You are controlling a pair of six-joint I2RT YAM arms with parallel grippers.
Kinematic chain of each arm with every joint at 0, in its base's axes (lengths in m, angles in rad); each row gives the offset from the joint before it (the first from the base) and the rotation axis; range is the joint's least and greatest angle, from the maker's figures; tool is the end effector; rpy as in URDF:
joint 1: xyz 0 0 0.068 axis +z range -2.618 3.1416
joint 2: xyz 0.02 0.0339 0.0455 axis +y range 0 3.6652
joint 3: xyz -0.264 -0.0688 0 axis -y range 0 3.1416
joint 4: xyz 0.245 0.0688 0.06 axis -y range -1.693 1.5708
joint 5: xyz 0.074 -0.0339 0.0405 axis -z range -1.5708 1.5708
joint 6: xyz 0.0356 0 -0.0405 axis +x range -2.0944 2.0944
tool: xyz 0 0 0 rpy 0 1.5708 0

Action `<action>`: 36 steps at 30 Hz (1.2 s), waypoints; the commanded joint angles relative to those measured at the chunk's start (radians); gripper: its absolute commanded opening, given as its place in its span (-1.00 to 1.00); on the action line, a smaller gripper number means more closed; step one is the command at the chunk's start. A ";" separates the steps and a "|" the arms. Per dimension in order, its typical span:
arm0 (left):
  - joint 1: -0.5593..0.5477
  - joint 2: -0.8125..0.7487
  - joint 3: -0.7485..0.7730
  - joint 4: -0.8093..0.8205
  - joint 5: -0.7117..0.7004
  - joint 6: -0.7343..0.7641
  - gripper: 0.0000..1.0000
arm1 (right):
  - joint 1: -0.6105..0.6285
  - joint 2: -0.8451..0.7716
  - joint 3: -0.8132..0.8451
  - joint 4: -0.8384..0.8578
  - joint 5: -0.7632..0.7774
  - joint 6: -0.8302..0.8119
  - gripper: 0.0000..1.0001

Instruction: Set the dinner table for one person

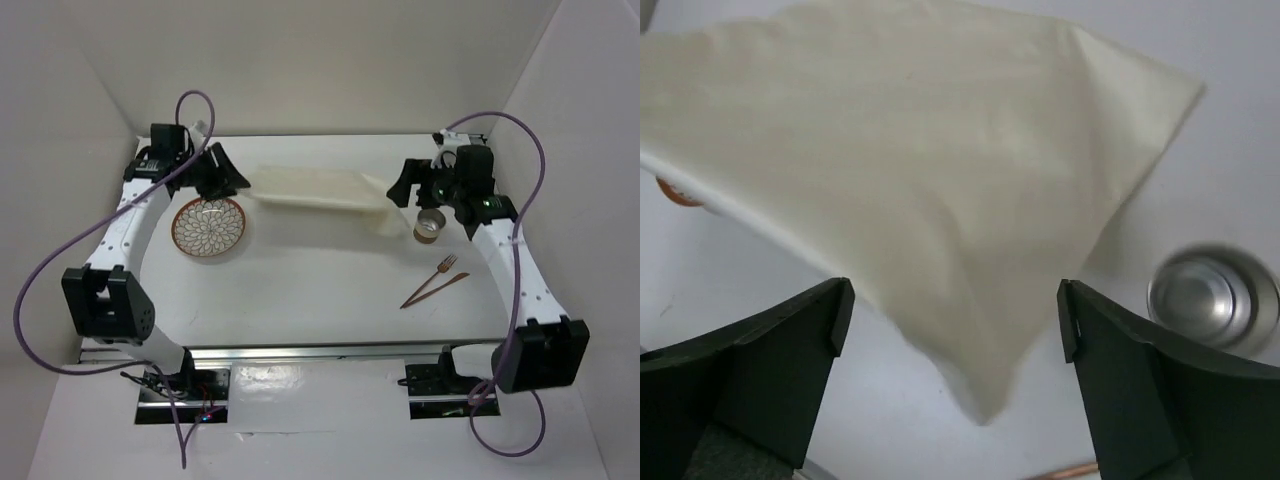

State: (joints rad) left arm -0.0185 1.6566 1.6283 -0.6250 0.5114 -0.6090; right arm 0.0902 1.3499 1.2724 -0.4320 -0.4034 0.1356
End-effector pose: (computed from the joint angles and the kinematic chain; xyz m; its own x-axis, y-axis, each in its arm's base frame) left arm 0.3723 -0.0243 0.3657 -0.7300 -0.4854 -0.4812 -0.0157 0.7157 -0.6982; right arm 0.3018 0.0413 0.3599 -0.5386 0.0761 -0.8391 -0.3546 0.8829 0.3077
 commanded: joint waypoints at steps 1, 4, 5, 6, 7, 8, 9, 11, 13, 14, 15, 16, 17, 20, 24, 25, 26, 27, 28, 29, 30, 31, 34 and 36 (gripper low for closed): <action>0.022 -0.151 -0.192 0.007 -0.112 0.034 0.30 | -0.011 -0.149 -0.126 -0.023 0.067 0.005 1.00; 0.075 -0.198 -0.250 -0.036 -0.139 0.057 1.00 | 0.011 -0.236 -0.202 -0.134 0.084 0.031 1.00; 0.075 -0.207 -0.228 -0.062 -0.161 0.057 1.00 | 0.011 -0.256 -0.202 -0.174 0.104 0.032 1.00; 0.075 -0.207 -0.205 -0.093 -0.183 0.066 1.00 | 0.011 -0.288 -0.191 -0.194 0.104 0.032 1.00; 0.075 -0.216 -0.165 -0.093 -0.195 0.066 0.95 | 0.011 -0.297 -0.158 -0.218 0.130 0.021 1.00; 0.062 -0.216 -0.148 -0.093 -0.204 0.066 0.89 | 0.011 -0.298 -0.139 -0.218 0.130 0.021 1.00; 0.046 -0.216 -0.131 -0.093 -0.205 0.066 0.77 | 0.011 -0.298 -0.119 -0.229 0.130 0.021 0.91; 0.005 -0.189 -0.076 -0.082 -0.223 0.066 0.57 | 0.011 -0.264 -0.072 -0.229 0.073 0.062 0.44; -0.063 -0.120 -0.042 -0.082 -0.223 0.078 0.15 | 0.011 -0.177 -0.048 -0.229 0.025 0.108 -0.03; -0.089 -0.091 -0.015 -0.082 -0.250 0.078 -0.07 | 0.020 -0.144 -0.048 -0.229 0.011 0.161 -0.30; -0.139 -0.060 -0.015 -0.082 -0.270 0.078 -0.31 | 0.040 -0.085 -0.048 -0.218 0.000 0.192 -0.82; -0.161 0.006 -0.002 -0.082 -0.287 0.078 -0.90 | 0.057 -0.062 -0.057 -0.202 0.000 0.237 -0.99; -0.179 0.043 0.007 -0.082 -0.310 0.078 -1.00 | 0.075 -0.040 -0.070 -0.185 0.000 0.260 -1.00; -0.221 0.162 -0.031 -0.091 -0.347 0.078 -1.00 | 0.134 0.032 -0.128 -0.140 0.050 0.337 -1.00; -0.242 0.241 -0.125 -0.036 -0.369 0.066 -1.00 | 0.178 0.118 -0.227 -0.107 0.098 0.413 -1.00; -0.253 0.241 -0.143 -0.024 -0.378 0.057 -1.00 | 0.189 0.127 -0.241 -0.094 0.113 0.423 -1.00; -0.253 0.253 -0.169 -0.012 -0.401 0.057 -1.00 | 0.198 0.136 -0.252 -0.094 0.147 0.442 -1.00; -0.262 0.264 -0.182 -0.012 -0.412 0.046 -1.00 | 0.212 0.147 -0.275 -0.076 0.147 0.443 -1.00; -0.262 0.264 -0.191 -0.012 -0.424 0.046 -1.00 | 0.212 0.169 -0.286 -0.076 0.164 0.452 -1.00; -0.273 0.273 -0.200 -0.012 -0.433 0.035 -1.00 | 0.221 0.182 -0.295 -0.065 0.178 0.461 -1.00; -0.273 0.273 -0.217 -0.012 -0.448 0.023 -1.00 | 0.221 0.196 -0.309 -0.050 0.178 0.461 -1.00; -0.273 0.273 -0.228 -0.012 -0.448 0.023 -1.00 | 0.221 0.228 -0.309 -0.050 0.192 0.461 -1.00; -0.282 0.263 -0.291 0.021 -0.487 -0.011 -1.00 | 0.243 0.282 -0.309 -0.028 0.228 0.461 -1.00; -0.282 0.247 -0.338 0.031 -0.514 -0.035 -1.00 | 0.252 0.307 -0.318 -0.015 0.229 0.461 -1.00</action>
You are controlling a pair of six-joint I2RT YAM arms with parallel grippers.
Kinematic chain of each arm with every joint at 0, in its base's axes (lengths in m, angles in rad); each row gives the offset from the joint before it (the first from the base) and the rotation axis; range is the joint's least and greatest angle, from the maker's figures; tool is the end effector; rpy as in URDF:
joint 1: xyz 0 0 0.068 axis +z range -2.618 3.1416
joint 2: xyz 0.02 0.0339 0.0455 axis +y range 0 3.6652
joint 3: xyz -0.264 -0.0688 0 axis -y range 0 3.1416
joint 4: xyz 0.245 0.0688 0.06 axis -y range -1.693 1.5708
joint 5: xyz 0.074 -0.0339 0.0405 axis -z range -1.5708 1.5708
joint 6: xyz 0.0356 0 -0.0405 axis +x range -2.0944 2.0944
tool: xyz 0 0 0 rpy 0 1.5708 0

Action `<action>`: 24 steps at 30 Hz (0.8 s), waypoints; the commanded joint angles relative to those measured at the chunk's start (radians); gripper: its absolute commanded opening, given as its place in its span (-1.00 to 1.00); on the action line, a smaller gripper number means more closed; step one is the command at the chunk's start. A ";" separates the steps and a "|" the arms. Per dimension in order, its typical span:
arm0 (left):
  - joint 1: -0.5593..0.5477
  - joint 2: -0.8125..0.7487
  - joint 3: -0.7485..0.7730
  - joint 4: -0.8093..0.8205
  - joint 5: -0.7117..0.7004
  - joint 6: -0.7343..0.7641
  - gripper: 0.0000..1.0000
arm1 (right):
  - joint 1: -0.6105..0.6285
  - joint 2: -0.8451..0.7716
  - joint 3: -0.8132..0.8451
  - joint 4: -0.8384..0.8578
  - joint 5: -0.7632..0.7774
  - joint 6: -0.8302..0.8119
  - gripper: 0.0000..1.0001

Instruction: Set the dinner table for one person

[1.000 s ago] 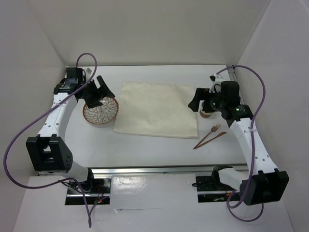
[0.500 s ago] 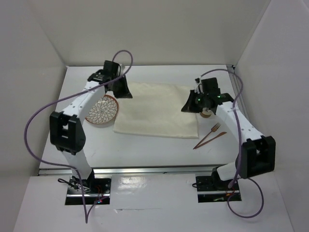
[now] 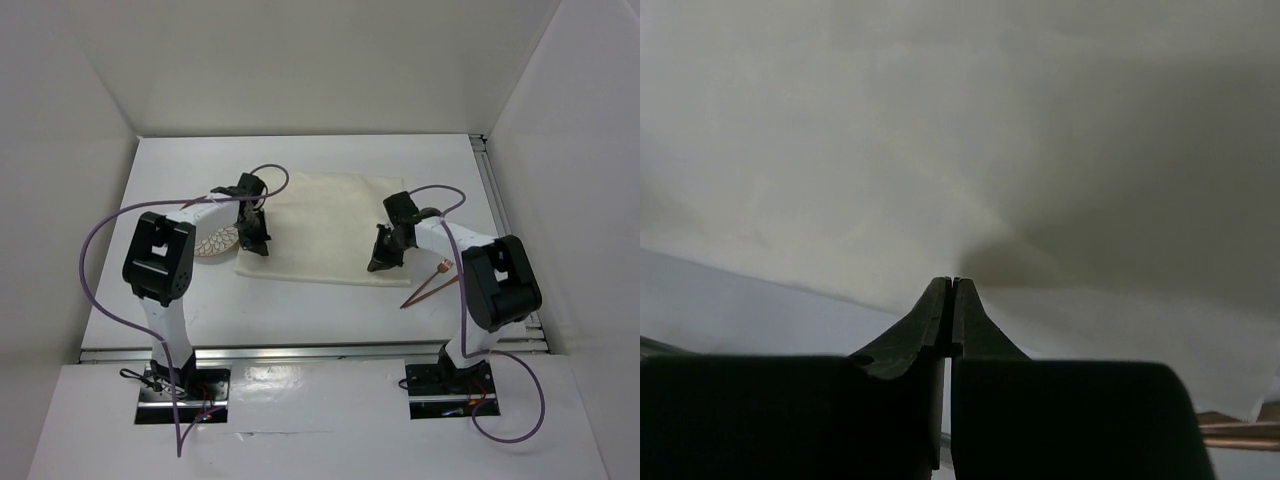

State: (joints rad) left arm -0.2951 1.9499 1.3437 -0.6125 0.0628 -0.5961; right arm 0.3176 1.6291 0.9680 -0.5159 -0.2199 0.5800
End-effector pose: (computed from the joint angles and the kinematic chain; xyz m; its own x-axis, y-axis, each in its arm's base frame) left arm 0.3735 -0.1159 0.1657 -0.9178 -0.3066 -0.2523 -0.2469 0.9383 -0.2424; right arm 0.2895 0.1034 0.1736 -0.9444 0.2525 -0.2106 0.1593 0.9117 0.3788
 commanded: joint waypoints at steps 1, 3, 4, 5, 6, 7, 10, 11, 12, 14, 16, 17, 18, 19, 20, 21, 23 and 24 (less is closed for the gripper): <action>-0.006 -0.064 -0.070 0.019 -0.075 -0.048 -1.00 | 0.024 0.052 -0.014 0.083 0.054 0.017 -1.00; -0.006 -0.098 -0.121 0.031 -0.086 -0.071 -1.00 | 0.024 0.077 -0.014 0.096 0.054 0.007 -1.00; -0.006 -0.108 -0.135 0.040 -0.086 -0.071 -1.00 | 0.034 0.098 -0.014 0.105 0.054 0.007 -1.00; -0.006 -0.108 -0.144 0.040 -0.086 -0.071 -1.00 | 0.034 0.107 -0.023 0.105 0.054 0.007 -1.00; -0.006 -0.121 -0.159 0.040 -0.096 -0.080 -1.00 | 0.034 0.107 -0.023 0.105 0.054 0.007 -1.00; -0.006 -0.134 -0.160 0.040 -0.096 -0.080 -1.00 | 0.044 0.118 -0.034 0.117 0.054 0.007 -1.00; -0.006 -0.157 -0.185 0.030 -0.106 -0.090 -1.00 | 0.070 0.127 -0.044 0.117 0.063 0.017 -1.00; 0.004 -0.157 -0.195 0.020 -0.115 -0.090 -1.00 | 0.084 0.127 -0.045 0.117 0.063 0.017 -1.00; 0.004 -0.169 -0.195 0.020 -0.115 -0.090 -1.00 | 0.084 0.127 -0.045 0.117 0.077 0.027 -1.00; 0.004 -0.183 -0.219 0.020 -0.115 -0.090 -1.00 | 0.106 0.127 -0.055 0.117 0.077 0.027 -1.00; 0.013 -0.195 -0.231 0.011 -0.124 -0.090 -1.00 | 0.106 0.127 -0.066 0.117 0.077 0.037 -1.00; 0.013 -0.206 -0.232 0.011 -0.124 -0.090 -1.00 | 0.116 0.127 -0.066 0.108 0.077 0.037 -1.00; 0.013 -0.206 -0.232 -0.004 -0.135 -0.090 -1.00 | 0.127 0.127 -0.057 0.094 0.092 0.047 -1.00; 0.013 -0.229 -0.232 -0.004 -0.135 -0.090 -1.00 | 0.127 0.127 -0.057 0.094 0.093 0.047 -1.00; 0.013 -0.241 -0.232 -0.016 -0.144 -0.090 -1.00 | 0.127 0.127 -0.045 0.094 0.103 0.047 -1.00; 0.013 -0.253 -0.232 -0.027 -0.153 -0.081 -1.00 | 0.136 0.118 -0.045 0.085 0.103 0.047 -1.00; 0.013 -0.287 -0.201 -0.052 -0.164 -0.068 -1.00 | 0.136 0.118 -0.012 0.053 0.131 0.047 -1.00; 0.013 -0.296 -0.183 -0.082 -0.173 -0.068 -1.00 | 0.147 0.107 0.021 0.013 0.169 0.037 -1.00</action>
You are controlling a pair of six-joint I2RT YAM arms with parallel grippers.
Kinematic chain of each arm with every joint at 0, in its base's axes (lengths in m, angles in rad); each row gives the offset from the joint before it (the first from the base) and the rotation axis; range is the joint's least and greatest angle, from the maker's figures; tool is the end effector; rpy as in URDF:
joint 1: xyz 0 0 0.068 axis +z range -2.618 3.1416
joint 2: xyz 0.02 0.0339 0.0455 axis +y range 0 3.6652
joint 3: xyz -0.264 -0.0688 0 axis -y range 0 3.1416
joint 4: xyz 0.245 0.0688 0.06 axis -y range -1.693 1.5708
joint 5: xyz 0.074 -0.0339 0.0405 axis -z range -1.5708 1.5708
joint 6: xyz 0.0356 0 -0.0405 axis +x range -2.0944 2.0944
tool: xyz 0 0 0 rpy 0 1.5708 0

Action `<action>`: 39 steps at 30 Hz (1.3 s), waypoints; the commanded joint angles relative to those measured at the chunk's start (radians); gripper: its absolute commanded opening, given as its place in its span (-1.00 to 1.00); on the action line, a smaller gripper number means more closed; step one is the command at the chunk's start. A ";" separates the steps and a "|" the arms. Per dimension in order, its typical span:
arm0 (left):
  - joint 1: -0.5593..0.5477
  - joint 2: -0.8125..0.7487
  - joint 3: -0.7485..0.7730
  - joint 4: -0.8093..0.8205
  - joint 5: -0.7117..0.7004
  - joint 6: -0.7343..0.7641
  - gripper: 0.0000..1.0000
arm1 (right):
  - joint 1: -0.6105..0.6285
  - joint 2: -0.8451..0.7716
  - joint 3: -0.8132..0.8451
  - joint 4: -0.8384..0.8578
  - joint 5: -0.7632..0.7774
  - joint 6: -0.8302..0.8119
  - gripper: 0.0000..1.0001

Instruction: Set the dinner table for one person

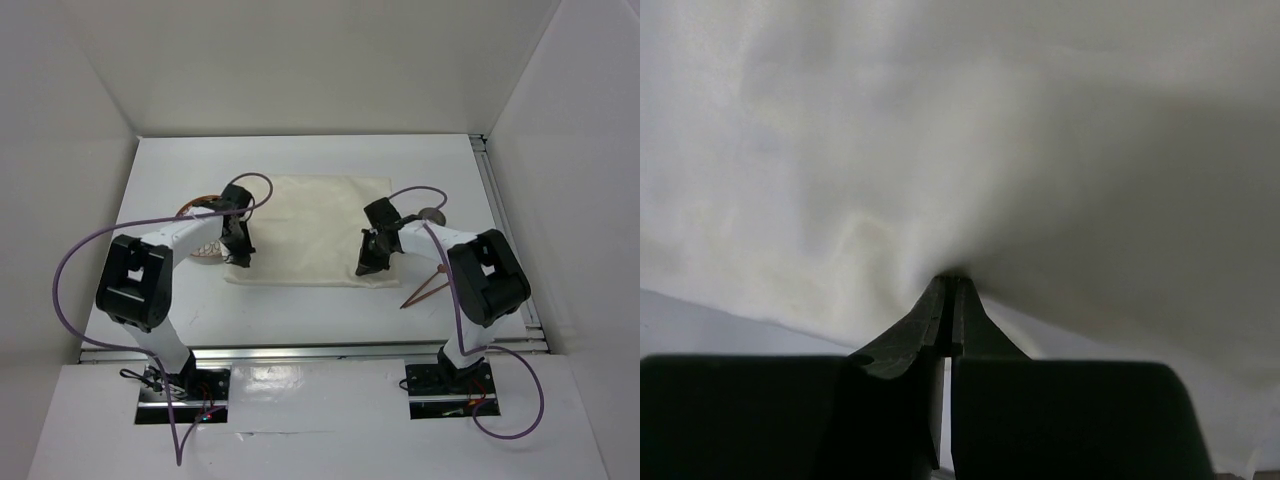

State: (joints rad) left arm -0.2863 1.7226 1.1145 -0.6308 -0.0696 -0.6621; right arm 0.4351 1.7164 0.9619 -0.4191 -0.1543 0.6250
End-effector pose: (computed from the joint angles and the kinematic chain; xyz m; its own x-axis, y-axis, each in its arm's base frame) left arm 0.3182 -0.0911 0.1802 -0.8751 -0.3817 -0.2974 -0.3525 0.9240 -0.1485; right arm 0.2880 0.1399 0.1499 -0.9534 0.1944 -0.2308 0.1078 0.9338 0.3413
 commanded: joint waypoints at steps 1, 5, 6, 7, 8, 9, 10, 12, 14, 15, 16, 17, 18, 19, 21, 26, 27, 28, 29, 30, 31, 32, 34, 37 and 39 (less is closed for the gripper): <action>0.004 -0.089 0.083 -0.078 -0.041 0.024 -1.00 | 0.030 0.011 0.044 -0.101 0.123 -0.021 -1.00; -0.005 -0.120 0.151 -0.113 -0.041 0.042 -1.00 | 0.039 -0.031 0.106 -0.161 0.177 -0.033 -1.00; -0.005 -0.135 0.165 -0.128 -0.041 0.042 -1.00 | 0.039 -0.040 0.127 -0.170 0.188 -0.042 -1.00; -0.005 -0.144 0.177 -0.138 -0.050 0.042 -1.00 | 0.039 -0.055 0.138 -0.185 0.188 -0.042 -0.98; -0.005 -0.144 0.189 -0.148 -0.050 0.042 -1.00 | 0.039 -0.055 0.147 -0.185 0.188 -0.042 -0.90; -0.005 -0.153 0.200 -0.148 -0.061 0.033 -1.00 | 0.039 -0.070 0.156 -0.197 0.188 -0.042 -0.85; -0.005 -0.153 0.212 -0.148 -0.076 0.033 -1.00 | 0.039 -0.084 0.165 -0.198 0.188 -0.042 -0.80; 0.005 -0.162 0.212 -0.148 -0.094 0.033 -1.00 | 0.048 -0.093 0.182 -0.198 0.155 -0.042 -0.62; 0.006 -0.152 0.196 -0.121 -0.082 0.033 -1.00 | 0.065 -0.093 0.213 -0.188 0.144 -0.051 -0.59; 0.006 -0.140 0.171 -0.086 -0.058 0.045 -1.00 | 0.083 -0.080 0.213 -0.188 0.144 -0.051 -0.59; 0.006 -0.123 0.159 -0.069 -0.049 0.045 -1.00 | 0.102 -0.071 0.222 -0.176 0.134 -0.041 -0.59; 0.006 -0.074 0.150 -0.051 -0.036 0.045 -1.00 | 0.102 -0.045 0.222 -0.176 0.134 -0.041 -0.59; 0.006 -0.046 0.150 -0.037 -0.020 0.045 -1.00 | 0.111 -0.031 0.222 -0.164 0.122 -0.031 -0.59; 0.006 -0.020 0.150 -0.023 0.008 0.045 -1.00 | 0.111 -0.018 0.222 -0.164 0.107 -0.031 -0.59; -0.008 0.018 0.136 -0.001 0.008 0.045 -1.00 | 0.111 0.002 0.222 -0.144 0.107 -0.022 -0.59; -0.017 0.103 0.099 0.008 0.017 0.035 -1.00 | 0.111 0.035 0.173 -0.135 0.084 -0.022 -0.59; -0.027 0.103 0.088 0.008 0.017 0.035 -1.00 | 0.111 0.035 0.173 -0.126 0.084 -0.022 -0.59; -0.027 0.103 0.079 0.008 0.017 0.035 -1.00 | 0.111 0.048 0.160 -0.126 0.084 -0.022 -0.59; -0.027 0.112 0.058 0.008 0.017 0.035 -1.00 | 0.111 0.048 0.150 -0.126 0.084 -0.022 -0.59; -0.027 0.112 0.048 0.008 0.017 0.035 -1.00 | 0.111 0.048 0.132 -0.126 0.084 -0.022 -0.59; -0.027 0.112 0.039 -0.001 0.017 0.035 -1.00 | 0.111 0.048 0.121 -0.126 0.075 -0.022 -0.59; -0.036 0.112 0.018 -0.001 0.017 0.035 -1.00 | 0.111 0.039 0.107 -0.126 0.075 -0.022 -0.59; -0.036 0.086 -0.010 -0.010 0.017 0.035 -1.00 | 0.111 0.026 0.061 -0.116 0.075 -0.022 -0.59; -0.057 0.054 -0.071 -0.010 0.017 0.024 -1.00 | 0.111 0.006 0.031 -0.116 0.085 -0.022 -0.59; -0.057 0.025 -0.105 -0.010 0.017 0.004 -1.00 | 0.111 -0.006 0.018 -0.125 0.085 -0.022 -0.59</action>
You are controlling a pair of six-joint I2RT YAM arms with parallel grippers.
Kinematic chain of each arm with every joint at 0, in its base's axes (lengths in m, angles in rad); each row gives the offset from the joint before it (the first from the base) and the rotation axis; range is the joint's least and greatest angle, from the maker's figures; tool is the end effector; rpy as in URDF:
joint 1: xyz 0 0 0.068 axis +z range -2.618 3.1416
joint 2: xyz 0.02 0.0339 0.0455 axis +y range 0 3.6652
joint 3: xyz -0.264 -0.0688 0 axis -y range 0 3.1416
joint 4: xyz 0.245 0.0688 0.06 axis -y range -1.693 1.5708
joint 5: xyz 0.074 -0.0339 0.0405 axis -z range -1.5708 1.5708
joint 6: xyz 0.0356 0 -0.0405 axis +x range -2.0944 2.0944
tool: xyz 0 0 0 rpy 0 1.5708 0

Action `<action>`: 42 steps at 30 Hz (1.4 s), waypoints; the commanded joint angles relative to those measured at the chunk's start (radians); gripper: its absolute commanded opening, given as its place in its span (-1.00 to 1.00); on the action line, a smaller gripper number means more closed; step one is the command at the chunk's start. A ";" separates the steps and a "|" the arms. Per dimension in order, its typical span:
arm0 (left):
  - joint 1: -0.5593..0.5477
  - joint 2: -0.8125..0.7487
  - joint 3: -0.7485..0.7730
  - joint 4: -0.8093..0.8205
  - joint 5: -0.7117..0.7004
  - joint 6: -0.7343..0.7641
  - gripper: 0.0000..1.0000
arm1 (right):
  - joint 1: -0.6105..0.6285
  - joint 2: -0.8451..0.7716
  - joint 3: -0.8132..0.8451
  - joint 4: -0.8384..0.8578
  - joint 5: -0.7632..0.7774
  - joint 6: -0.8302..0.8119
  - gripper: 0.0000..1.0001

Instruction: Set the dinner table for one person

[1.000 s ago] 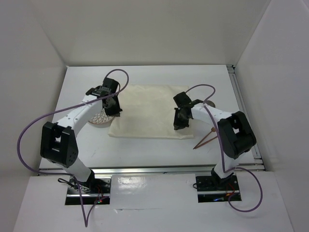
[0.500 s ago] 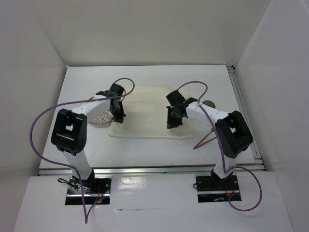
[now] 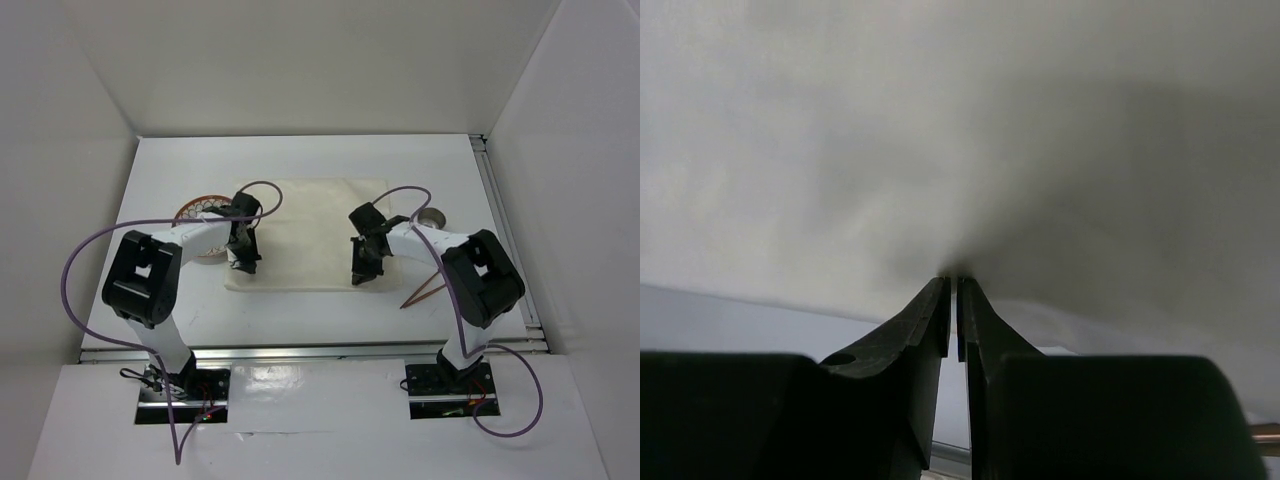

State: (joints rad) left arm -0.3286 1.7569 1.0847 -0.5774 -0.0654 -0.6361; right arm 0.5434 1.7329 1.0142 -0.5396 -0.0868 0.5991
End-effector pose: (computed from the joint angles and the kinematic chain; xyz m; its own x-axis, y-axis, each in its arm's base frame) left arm 0.3154 -0.1051 0.1634 -0.9021 -0.3187 -0.2908 -0.2902 0.9470 -0.1377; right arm 0.2725 0.1682 0.1537 -0.9760 0.0668 -0.2074 0.0151 0.9703 0.2415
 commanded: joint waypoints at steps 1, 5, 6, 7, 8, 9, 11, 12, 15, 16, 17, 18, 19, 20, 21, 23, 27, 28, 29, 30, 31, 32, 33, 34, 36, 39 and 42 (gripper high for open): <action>-0.024 -0.010 -0.075 -0.064 0.013 -0.022 -1.00 | -0.006 -0.032 -0.043 -0.005 0.018 0.004 -0.59; -0.033 -0.031 -0.086 -0.064 0.013 -0.031 -1.00 | -0.007 -0.032 -0.052 0.004 0.018 0.004 -0.59; -0.033 -0.031 -0.077 -0.073 0.004 -0.031 -1.00 | -0.007 -0.032 -0.052 0.004 0.018 0.004 -0.59; -0.042 -0.040 -0.077 -0.082 0.004 -0.031 -1.00 | -0.007 -0.032 -0.042 0.004 0.018 0.004 -0.59; -0.043 -0.040 -0.068 -0.082 0.004 -0.031 -1.00 | -0.007 -0.032 -0.042 -0.005 0.018 0.004 -0.59; -0.043 -0.040 -0.045 -0.091 -0.010 -0.016 -1.00 | -0.007 -0.032 -0.032 -0.005 0.018 0.004 -0.59; -0.061 -0.040 0.010 -0.160 -0.039 -0.016 -1.00 | -0.007 -0.065 0.004 -0.028 -0.008 0.004 -0.63; -0.061 -0.040 0.047 -0.192 -0.075 -0.007 -1.00 | -0.007 -0.079 0.027 -0.037 -0.008 -0.005 -0.63; -0.070 -0.059 0.220 -0.304 -0.129 0.004 -0.64 | 0.004 -0.130 0.151 -0.082 -0.005 -0.027 -0.60; -0.070 -0.059 0.309 -0.321 -0.157 0.018 -0.41 | 0.004 -0.140 0.215 -0.095 0.010 -0.036 -0.57; -0.070 -0.069 0.355 -0.343 -0.175 0.018 -0.21 | 0.004 -0.153 0.245 -0.095 0.021 -0.048 -0.57; -0.070 -0.070 0.397 -0.360 -0.191 0.018 0.19 | 0.004 -0.153 0.273 -0.106 0.030 -0.059 -0.53; -0.061 -0.070 0.468 -0.386 -0.204 0.018 0.38 | 0.004 -0.153 0.315 -0.106 0.042 -0.059 -0.30; -0.022 -0.070 0.497 -0.395 -0.205 0.018 0.42 | 0.004 -0.153 0.333 -0.115 0.042 -0.059 -0.15; 0.009 -0.080 0.512 -0.395 -0.195 0.018 0.42 | 0.015 -0.153 0.343 -0.115 0.053 -0.068 -0.09; 0.119 -0.109 0.492 -0.342 -0.131 0.030 0.42 | 0.015 -0.153 0.343 -0.125 0.053 -0.068 0.12; 0.322 -0.181 0.356 -0.242 -0.030 0.009 0.49 | 0.015 -0.183 0.282 -0.125 0.042 -0.049 0.39; 0.424 -0.212 0.283 -0.216 0.075 0.000 0.52 | 0.015 -0.203 0.255 -0.134 0.042 -0.039 0.44; 0.477 -0.221 0.249 -0.188 0.148 0.000 0.52 | 0.015 -0.216 0.239 -0.134 0.042 -0.039 0.51; 0.525 -0.221 0.219 -0.147 0.211 0.000 0.57 | 0.015 -0.228 0.225 -0.134 0.042 -0.039 0.53; 0.564 -0.221 0.196 -0.130 0.269 0.010 0.57 | 0.015 -0.239 0.213 -0.134 0.053 -0.039 0.66; 0.595 -0.212 0.155 -0.109 0.338 0.010 0.60 | 0.015 -0.249 0.193 -0.134 0.053 -0.039 0.66; 0.630 -0.197 0.140 -0.087 0.352 0.010 0.68 | 0.015 -0.262 0.193 -0.134 0.053 -0.039 0.68; 0.641 -0.186 0.130 -0.063 0.366 0.010 0.73 | 0.015 -0.262 0.182 -0.134 0.065 -0.039 0.76; 0.655 -0.151 0.119 -0.035 0.384 0.010 0.77 | 0.015 -0.262 0.182 -0.143 0.065 -0.039 0.76; 0.655 -0.113 0.119 0.011 0.384 -0.023 0.73 | 0.015 -0.262 0.193 -0.164 0.078 -0.039 0.78; 0.655 -0.070 0.098 0.059 0.375 -0.047 0.54 | 0.006 -0.253 0.216 -0.174 0.096 -0.039 0.78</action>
State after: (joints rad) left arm 0.3260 1.6615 1.1938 -0.6086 0.2626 -0.6579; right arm 0.5503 1.5074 1.1946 -0.6773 -0.0284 0.5568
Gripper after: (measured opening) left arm 0.784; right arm 0.888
